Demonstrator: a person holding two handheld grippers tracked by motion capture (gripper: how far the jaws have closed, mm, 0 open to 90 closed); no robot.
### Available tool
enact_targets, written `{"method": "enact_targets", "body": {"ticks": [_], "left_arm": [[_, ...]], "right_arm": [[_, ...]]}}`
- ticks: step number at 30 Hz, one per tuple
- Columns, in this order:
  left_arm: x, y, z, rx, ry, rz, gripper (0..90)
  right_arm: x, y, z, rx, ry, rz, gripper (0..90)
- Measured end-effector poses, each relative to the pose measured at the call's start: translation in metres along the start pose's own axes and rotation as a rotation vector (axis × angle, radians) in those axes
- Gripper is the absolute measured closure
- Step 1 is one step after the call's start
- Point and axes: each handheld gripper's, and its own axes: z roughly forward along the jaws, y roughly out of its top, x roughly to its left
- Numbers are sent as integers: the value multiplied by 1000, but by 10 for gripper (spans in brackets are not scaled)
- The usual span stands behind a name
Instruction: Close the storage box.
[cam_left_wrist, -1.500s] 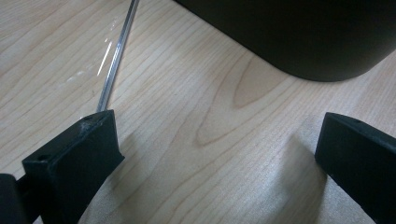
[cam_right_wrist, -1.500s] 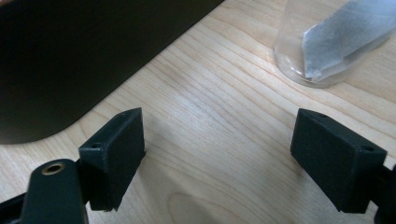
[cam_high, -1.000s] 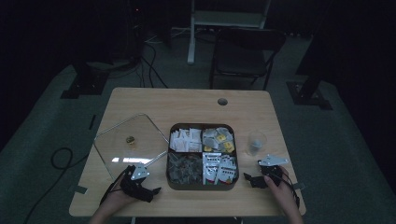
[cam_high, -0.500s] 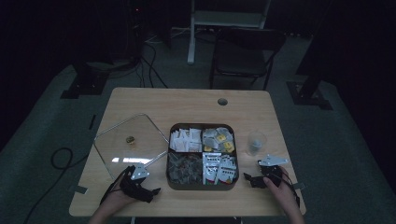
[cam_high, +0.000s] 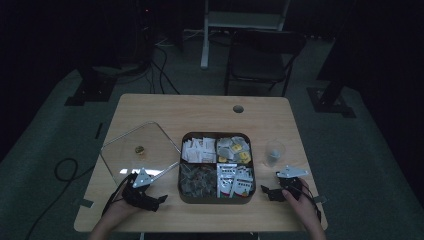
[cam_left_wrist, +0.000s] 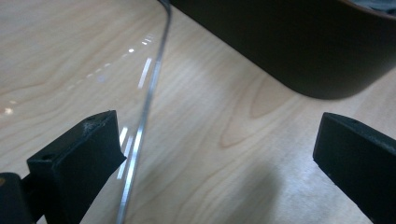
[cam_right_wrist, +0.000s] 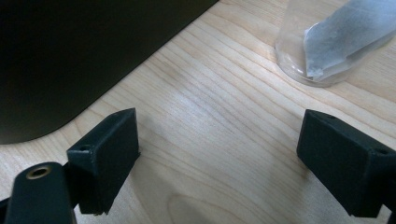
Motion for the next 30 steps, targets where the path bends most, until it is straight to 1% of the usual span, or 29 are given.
{"method": "enact_targets", "body": {"ticks": [3, 5, 6, 10, 14, 15, 17, 18, 21, 22, 23, 24, 25, 27, 28, 30], "left_arm": [[6, 2, -3, -12, 18, -19, 17], [6, 2, -3, -12, 18, -19, 17], [13, 3, -6, -28, 37, -50, 17], [22, 4, -9, -39, 68, -91, 17], [28, 3, -9, -47, 102, -110, 18], [28, 3, -9, -47, 102, -110, 18], [32, 2, -9, -54, 118, -123, 18], [34, 1, -9, -55, 116, -129, 18], [42, 0, -8, -65, 131, -150, 18], [42, 0, -8, -65, 131, -150, 18], [47, 0, -8, -77, 141, -165, 19], [47, 0, -8, -77, 141, -165, 19], [52, 0, -7, -77, 158, -171, 20], [56, 0, -5, -75, 170, -179, 20], [56, 0, -5, -75, 170, -179, 20], [61, 1, -3, -86, 182, -190, 20]], "right_arm": [[0, 0, 0, 0, 0, 0, 124], [0, 0, 0, 0, 0, 0, 124], [0, 0, 0, 0, 0, 0, 124], [0, 0, 0, 0, 0, 0, 124], [0, 0, 0, 0, 0, 0, 124], [0, 0, 0, 0, 0, 0, 124], [0, 0, 0, 0, 0, 0, 124], [0, 0, 0, 0, 0, 0, 124], [0, 0, 0, 0, 0, 0, 124], [0, 0, 0, 0, 0, 0, 124], [0, 0, 0, 0, 0, 0, 124], [0, 0, 0, 0, 0, 0, 124], [0, 0, 0, 0, 0, 0, 124], [0, 0, 0, 0, 0, 0, 124], [0, 0, 0, 0, 0, 0, 124], [0, 0, 0, 1, 0, 0, 124]]}}
